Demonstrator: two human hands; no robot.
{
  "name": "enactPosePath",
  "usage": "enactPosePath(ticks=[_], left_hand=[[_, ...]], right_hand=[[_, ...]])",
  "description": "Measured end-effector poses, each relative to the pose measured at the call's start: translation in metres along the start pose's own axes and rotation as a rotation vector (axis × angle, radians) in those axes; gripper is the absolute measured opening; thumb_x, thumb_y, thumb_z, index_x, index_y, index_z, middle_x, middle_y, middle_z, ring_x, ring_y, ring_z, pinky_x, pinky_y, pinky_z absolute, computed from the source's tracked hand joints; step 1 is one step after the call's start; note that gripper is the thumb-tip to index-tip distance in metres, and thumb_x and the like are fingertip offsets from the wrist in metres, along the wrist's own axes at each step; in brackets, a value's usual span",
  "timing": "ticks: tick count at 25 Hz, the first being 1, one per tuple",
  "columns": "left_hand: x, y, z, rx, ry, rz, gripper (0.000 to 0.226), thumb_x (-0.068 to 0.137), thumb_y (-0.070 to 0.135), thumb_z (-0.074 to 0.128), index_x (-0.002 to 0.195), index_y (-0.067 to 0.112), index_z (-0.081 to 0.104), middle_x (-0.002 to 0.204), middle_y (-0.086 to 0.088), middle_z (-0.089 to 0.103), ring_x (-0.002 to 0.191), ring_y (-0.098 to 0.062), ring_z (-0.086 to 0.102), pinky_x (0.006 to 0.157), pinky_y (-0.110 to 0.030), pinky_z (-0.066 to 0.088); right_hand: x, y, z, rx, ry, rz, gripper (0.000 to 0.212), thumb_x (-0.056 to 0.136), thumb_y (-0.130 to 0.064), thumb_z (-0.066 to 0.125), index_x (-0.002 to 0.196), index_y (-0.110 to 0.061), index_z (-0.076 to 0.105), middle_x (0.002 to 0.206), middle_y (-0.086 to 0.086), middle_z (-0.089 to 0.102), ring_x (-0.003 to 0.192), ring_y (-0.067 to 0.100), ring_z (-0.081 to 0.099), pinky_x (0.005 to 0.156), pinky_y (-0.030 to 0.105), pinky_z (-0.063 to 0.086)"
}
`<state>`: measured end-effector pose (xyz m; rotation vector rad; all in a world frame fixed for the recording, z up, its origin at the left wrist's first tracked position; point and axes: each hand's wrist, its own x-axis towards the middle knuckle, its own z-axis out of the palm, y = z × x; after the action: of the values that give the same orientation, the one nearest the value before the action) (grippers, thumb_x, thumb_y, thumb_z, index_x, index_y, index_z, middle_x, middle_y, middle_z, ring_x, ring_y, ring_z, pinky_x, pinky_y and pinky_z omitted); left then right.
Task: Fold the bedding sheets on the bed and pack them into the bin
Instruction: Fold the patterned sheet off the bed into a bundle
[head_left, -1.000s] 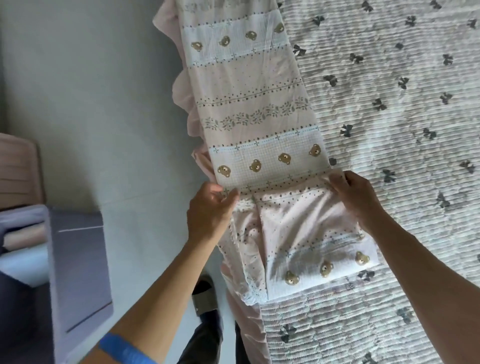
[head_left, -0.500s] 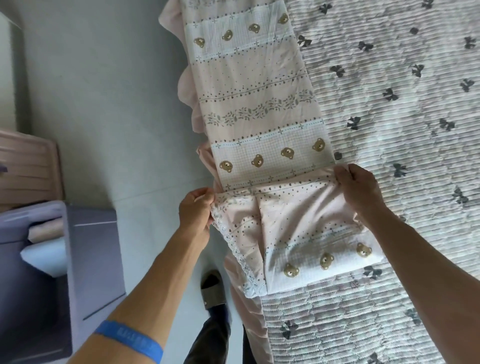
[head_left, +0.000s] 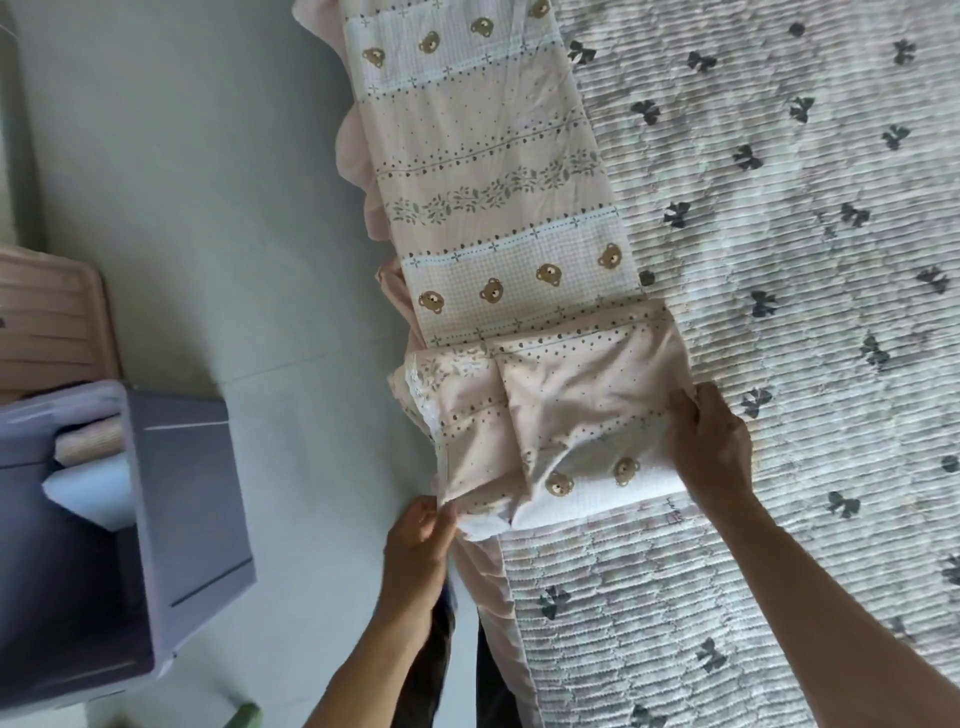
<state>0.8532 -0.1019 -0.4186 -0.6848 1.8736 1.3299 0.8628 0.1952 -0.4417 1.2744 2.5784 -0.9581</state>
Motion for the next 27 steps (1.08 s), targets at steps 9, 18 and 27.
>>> enactPosePath(ticks=[9, 18, 27], left_hand=[[0.041, 0.056, 0.011, 0.578, 0.378, 0.760, 0.054, 0.086, 0.042, 0.066, 0.133, 0.022, 0.048, 0.133, -0.005, 0.051, 0.123, -0.024, 0.049, 0.102, -0.040, 0.042], [0.059, 0.072, 0.007, 1.272, 0.191, 0.708, 0.049, 0.085, 0.022, 0.064, 0.133, 0.017, 0.052, 0.113, -0.010, 0.060, 0.096, -0.030, 0.057, 0.079, -0.043, 0.049], [0.124, 0.191, 0.018, 0.750, -0.608, 0.410, 0.032, 0.102, 0.023, 0.048, 0.128, 0.037, 0.062, 0.141, 0.016, 0.052, 0.131, -0.005, 0.047, 0.113, -0.028, 0.036]], right_hand=[[0.021, 0.002, 0.001, 0.055, 0.042, -0.054, 0.044, 0.094, -0.056, 0.054, 0.117, -0.018, 0.052, 0.106, 0.001, 0.062, 0.092, 0.026, 0.062, 0.075, 0.044, 0.053], [0.024, 0.024, -0.037, 0.259, -0.606, 0.141, 0.060, 0.081, -0.056, 0.058, 0.117, -0.009, 0.066, 0.090, 0.004, 0.076, 0.073, 0.016, 0.074, 0.064, 0.029, 0.056], [0.066, -0.087, -0.097, 1.051, -0.674, 0.250, 0.031, 0.058, -0.011, 0.081, 0.088, -0.007, 0.078, 0.092, 0.017, 0.073, 0.076, 0.033, 0.069, 0.056, 0.034, 0.058]])
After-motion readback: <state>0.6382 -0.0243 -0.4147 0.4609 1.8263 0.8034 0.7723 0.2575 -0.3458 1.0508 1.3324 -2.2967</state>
